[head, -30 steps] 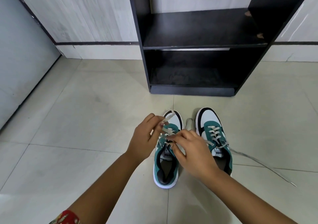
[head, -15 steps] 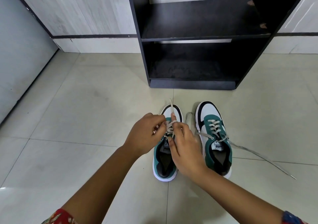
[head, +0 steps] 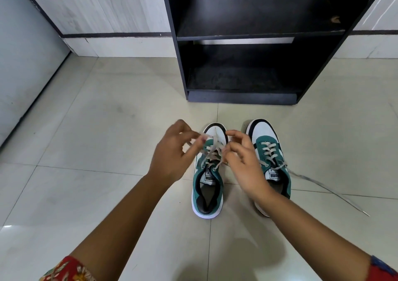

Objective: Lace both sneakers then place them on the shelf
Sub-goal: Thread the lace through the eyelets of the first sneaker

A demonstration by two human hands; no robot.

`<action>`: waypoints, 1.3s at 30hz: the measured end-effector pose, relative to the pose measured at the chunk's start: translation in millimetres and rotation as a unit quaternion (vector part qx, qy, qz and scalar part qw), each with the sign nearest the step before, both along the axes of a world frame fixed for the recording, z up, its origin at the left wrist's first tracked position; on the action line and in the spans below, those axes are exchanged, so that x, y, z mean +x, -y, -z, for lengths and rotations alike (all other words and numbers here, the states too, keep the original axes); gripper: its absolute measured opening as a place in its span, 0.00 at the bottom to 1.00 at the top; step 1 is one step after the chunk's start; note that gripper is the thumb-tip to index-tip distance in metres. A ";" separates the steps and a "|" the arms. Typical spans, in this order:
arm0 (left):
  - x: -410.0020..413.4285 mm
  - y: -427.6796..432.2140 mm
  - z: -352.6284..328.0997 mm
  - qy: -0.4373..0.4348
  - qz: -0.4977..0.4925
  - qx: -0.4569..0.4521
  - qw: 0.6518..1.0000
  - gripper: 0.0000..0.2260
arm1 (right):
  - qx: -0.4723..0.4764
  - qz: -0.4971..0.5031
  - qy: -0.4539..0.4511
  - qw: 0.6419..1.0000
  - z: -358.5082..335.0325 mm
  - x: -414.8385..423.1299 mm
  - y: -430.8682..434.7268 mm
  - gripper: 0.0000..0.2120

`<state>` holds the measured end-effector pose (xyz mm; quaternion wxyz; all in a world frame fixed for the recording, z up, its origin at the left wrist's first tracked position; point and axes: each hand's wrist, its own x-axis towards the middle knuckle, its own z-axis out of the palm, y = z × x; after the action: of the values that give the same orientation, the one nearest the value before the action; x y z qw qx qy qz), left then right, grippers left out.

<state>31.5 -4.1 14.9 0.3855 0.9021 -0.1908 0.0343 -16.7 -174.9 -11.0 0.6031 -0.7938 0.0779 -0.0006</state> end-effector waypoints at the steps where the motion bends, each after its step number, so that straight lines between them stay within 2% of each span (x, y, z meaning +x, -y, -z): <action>1: 0.0 -1.0 -0.1 0.024 -0.040 -0.036 0.998 0.16 | 0.097 0.041 -0.017 0.994 -6.8 1.2 4.1 0.09; 3: 1.1 -2.7 0.7 0.018 -0.120 -0.128 0.984 0.15 | 0.238 0.126 -0.046 0.962 -18.2 5.8 18.0 0.11; 5: 2.7 -5.6 5.0 -0.049 -0.172 -0.209 0.961 0.14 | 0.255 0.147 -0.063 0.954 -25.2 6.8 33.1 0.15; 6: 2.2 -8.6 8.9 -0.072 -0.190 -0.224 0.953 0.13 | 0.211 0.143 -0.068 0.964 -26.4 5.9 39.5 0.18; 7: 1.6 -12.9 13.3 -0.076 -0.209 -0.213 0.952 0.10 | 0.117 0.133 -0.070 0.982 -26.7 4.6 45.3 0.20; 8: 0.8 -18.6 18.4 -0.068 -0.228 -0.180 0.955 0.09 | -0.016 0.115 -0.075 0.990 -25.9 2.8 50.8 0.21; 9: -0.3 -25.4 24.4 -0.056 -0.245 -0.135 0.958 0.09 | -0.166 0.091 -0.085 0.978 -24.0 0.9 56.6 0.19; 11: -2.9 -40.3 36.9 -0.063 -0.246 -0.004 0.967 0.09 | -0.409 0.009 -0.126 0.904 -25.1 -3.8 61.5 0.12; 12: -4.9 -46.7 45.6 -0.094 -0.222 0.075 0.968 0.09 | -0.482 -0.054 -0.161 0.860 -28.4 -7.8 59.7 0.05; 13: -7.0 -51.5 55.1 -0.129 -0.185 0.158 0.961 0.11 | -0.526 -0.116 -0.194 0.820 -31.6 -10.4 55.5 0.03; 14: -10.2 -55.1 65.2 -0.148 -0.143 0.237 0.950 0.14 | -0.560 -0.169 -0.221 0.781 -30.9 -13.1 51.6 0.10; 15: -12.5 -56.3 74.3 -0.146 -0.100 0.296 0.939 0.17 | -0.579 -0.202 -0.222 0.758 -30.5 -14.7 46.7 0.15; 16: -14.4 -55.3 80.6 -0.128 -0.065 0.315 0.938 0.18 | -0.588 -0.209 -0.194 0.757 -30.9 -15.1 41.2 0.17; 18: -16.1 -46.1 81.3 -0.113 -0.012 0.223 0.968 0.18 | -0.579 -0.209 -0.133 0.777 -29.4 -11.6 29.1 0.18; 20: -15.6 -31.3 72.4 -0.139 0.024 0.110 0.984 0.17 | -0.507 -0.198 -0.104 0.832 -20.4 -5.4 16.8 0.19; 21: -14.2 -24.4 69.5 -0.143 0.035 0.085 0.986 0.16 | -0.468 -0.189 -0.106 0.857 -15.8 -2.0 10.3 0.20; 23: -13.3 -15.7 69.1 -0.137 0.043 0.076 0.987 0.11 | -0.417 -0.167 -0.104 0.887 -3.8 0.3 -1.0 0.19; 26: -17.4 -15.9 69.2 -0.116 0.030 0.078 0.990 0.04 | -0.352 -0.145 -0.098 0.919 11.6 -7.8 -2.9 0.11; 29: -22.6 -20.7 67.7 -0.099 0.008 0.085 0.991 0.05 | -0.239 -0.116 -0.135 0.955 12.9 -13.0 14.0 0.06; 31: -24.0 -19.8 65.1 -0.097 0.010 0.078 0.992 0.06 | -0.252 -0.102 -0.142 0.952 7.2 -13.1 27.8 0.05; 33: -25.1 -17.7 62.9 -0.105 0.025 0.067 0.992 0.10 | -0.288 -0.135 -0.151 0.936 4.5 -12.7 31.5 0.02; 37: -23.5 -14.4 62.6 -0.087 0.045 0.078 0.992 0.12 | -0.331 -0.200 -0.120 0.914 12.8 -13.1 12.0 0.11; 39: -22.5 -13.2 59.8 -0.071 0.037 0.083 0.993 0.10 | -0.364 -0.186 -0.089 0.908 13.5 -9.9 8.7 0.10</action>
<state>8.9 9.0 -44.9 0.3233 0.9233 -0.1982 -0.0603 -26.6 -183.6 -24.5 0.2523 -0.9550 -0.0236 0.1540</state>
